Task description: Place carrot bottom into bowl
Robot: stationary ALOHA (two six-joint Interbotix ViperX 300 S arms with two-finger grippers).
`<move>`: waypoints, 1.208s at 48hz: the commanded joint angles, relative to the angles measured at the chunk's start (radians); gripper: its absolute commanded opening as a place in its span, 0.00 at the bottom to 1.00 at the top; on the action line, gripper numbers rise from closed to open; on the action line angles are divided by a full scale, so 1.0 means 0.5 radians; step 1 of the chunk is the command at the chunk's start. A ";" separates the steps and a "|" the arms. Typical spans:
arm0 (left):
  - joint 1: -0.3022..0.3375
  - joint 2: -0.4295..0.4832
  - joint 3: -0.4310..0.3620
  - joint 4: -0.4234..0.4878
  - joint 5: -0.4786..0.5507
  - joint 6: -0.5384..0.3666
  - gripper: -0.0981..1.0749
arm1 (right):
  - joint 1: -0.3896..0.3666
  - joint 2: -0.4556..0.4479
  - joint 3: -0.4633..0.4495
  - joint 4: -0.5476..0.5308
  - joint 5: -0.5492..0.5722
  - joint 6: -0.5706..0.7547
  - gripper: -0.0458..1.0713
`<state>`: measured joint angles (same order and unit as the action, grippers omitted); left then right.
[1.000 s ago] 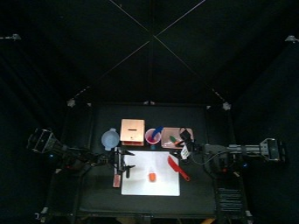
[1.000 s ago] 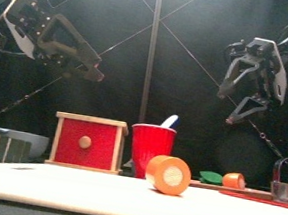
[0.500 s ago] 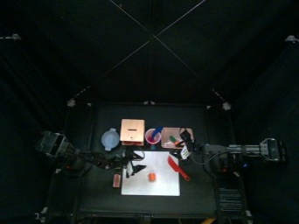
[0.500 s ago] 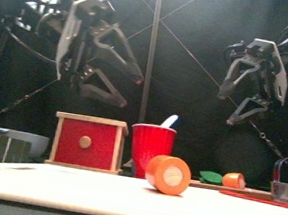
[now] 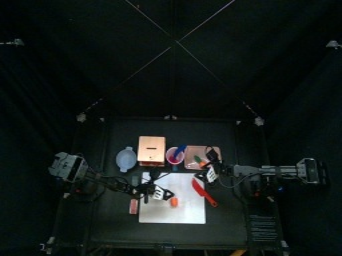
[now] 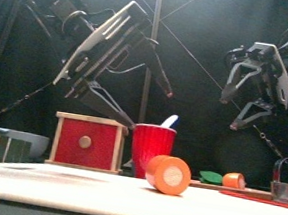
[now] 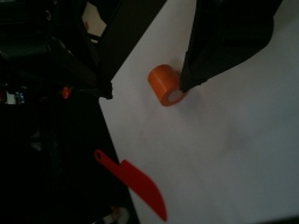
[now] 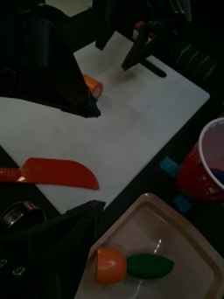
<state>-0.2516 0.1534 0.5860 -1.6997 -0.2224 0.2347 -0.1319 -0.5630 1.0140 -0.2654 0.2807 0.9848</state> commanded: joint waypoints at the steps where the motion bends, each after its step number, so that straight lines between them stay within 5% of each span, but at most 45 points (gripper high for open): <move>1: 0.003 0.058 -0.098 -0.055 0.021 0.000 0.90 | 0.003 -0.003 0.003 -0.028 -0.037 -0.015 0.97; 16: 0.006 0.199 -0.239 0.031 -0.012 0.003 0.90 | -0.015 -0.003 0.046 -0.092 -0.150 -0.009 0.97; 44: 0.000 0.307 -0.264 0.046 0.000 0.000 0.89 | -0.015 0.000 0.080 -0.086 -0.221 0.000 0.97; 58: -0.028 0.362 -0.264 0.018 0.058 -0.003 0.75 | -0.012 0.012 0.086 -0.089 -0.230 0.003 0.97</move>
<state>-0.2608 0.3359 0.4694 -1.6874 -0.2071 0.2332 -0.1381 -0.5553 1.0677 -0.3083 0.1749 0.9863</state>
